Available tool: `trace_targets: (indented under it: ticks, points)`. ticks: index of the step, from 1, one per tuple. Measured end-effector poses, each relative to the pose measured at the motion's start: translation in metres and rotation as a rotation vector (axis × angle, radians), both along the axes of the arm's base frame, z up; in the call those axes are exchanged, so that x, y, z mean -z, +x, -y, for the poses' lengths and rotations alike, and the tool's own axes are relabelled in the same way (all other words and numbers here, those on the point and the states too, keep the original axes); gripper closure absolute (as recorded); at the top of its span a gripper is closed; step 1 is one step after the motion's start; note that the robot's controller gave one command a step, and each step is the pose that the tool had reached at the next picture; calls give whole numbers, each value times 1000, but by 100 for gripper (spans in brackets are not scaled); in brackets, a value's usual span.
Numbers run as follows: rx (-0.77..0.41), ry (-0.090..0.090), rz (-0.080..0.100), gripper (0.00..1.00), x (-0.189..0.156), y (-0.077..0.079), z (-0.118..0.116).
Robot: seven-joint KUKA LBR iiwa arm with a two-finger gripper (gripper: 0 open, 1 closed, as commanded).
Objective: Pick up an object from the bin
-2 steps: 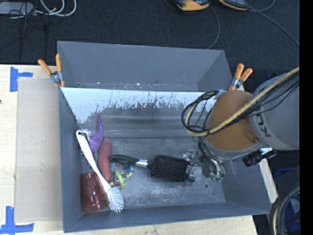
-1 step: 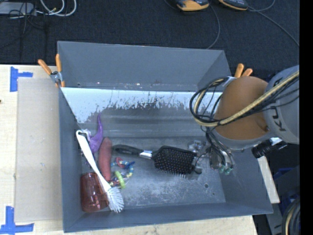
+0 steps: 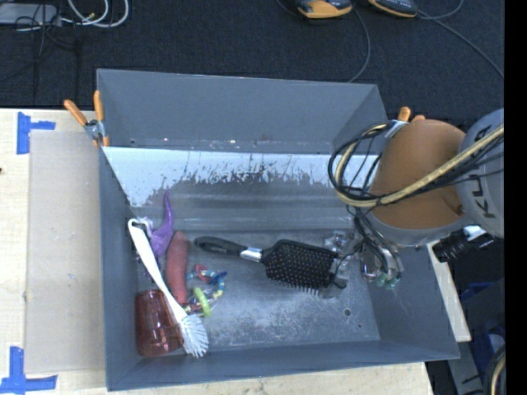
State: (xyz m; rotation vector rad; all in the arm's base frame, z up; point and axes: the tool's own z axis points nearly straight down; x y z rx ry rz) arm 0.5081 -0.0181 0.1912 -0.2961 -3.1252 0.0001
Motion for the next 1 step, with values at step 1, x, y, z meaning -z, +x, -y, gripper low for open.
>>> trace_targets:
  ticks: [1]
  points:
    - [23,0,-14,100,-34,6,1]
